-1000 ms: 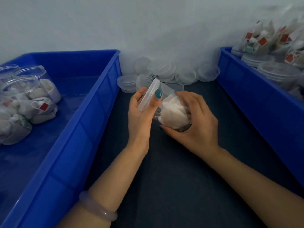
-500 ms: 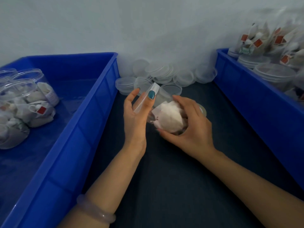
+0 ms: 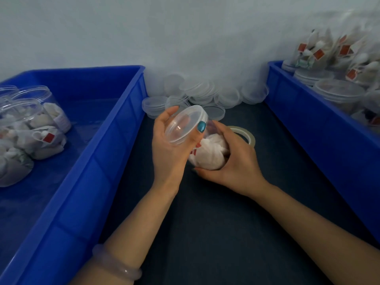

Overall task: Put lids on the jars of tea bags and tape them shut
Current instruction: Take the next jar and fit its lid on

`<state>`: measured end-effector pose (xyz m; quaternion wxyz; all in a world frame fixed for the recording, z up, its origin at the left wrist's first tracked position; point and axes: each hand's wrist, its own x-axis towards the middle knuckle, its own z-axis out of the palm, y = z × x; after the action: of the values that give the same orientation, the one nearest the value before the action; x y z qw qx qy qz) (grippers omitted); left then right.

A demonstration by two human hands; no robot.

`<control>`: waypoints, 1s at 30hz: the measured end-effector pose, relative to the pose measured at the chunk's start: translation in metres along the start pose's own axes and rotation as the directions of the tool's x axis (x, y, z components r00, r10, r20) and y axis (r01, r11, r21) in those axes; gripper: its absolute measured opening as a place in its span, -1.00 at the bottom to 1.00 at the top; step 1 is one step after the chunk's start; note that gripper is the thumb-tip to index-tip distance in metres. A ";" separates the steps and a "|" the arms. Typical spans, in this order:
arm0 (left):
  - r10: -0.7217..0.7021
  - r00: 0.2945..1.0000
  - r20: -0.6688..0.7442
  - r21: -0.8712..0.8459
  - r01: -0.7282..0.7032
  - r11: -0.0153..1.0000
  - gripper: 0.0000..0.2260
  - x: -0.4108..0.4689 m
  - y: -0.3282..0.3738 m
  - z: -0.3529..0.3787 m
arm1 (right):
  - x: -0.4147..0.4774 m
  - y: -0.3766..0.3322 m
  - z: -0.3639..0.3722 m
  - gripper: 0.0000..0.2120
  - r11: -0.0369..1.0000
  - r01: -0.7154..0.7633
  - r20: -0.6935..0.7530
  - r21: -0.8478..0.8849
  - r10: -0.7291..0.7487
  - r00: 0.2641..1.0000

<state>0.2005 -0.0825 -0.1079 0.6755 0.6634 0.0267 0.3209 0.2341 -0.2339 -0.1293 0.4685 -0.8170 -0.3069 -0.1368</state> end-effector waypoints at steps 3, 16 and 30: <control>0.051 0.999 0.007 0.020 -0.052 0.998 -0.30 -0.001 0.002 0.000 | 0.001 0.000 0.000 -0.06 0.996 0.005 0.038 0.085 -0.008 0.999; 0.156 0.986 0.058 0.075 -0.161 0.984 -0.21 -0.007 0.005 0.005 | 0.015 0.032 -0.034 -0.32 0.941 0.171 0.331 -0.292 -0.068 0.941; 0.083 0.954 0.289 0.251 -0.159 0.955 -0.10 -0.011 -0.004 0.010 | 0.017 0.045 -0.045 -0.73 0.776 -0.020 0.114 -0.631 0.117 0.987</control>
<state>0.1983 -0.0959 -0.1150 0.5540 0.7882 -0.0649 0.2600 0.2783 -0.2823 -0.1276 0.1508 -0.9447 -0.2474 -0.1537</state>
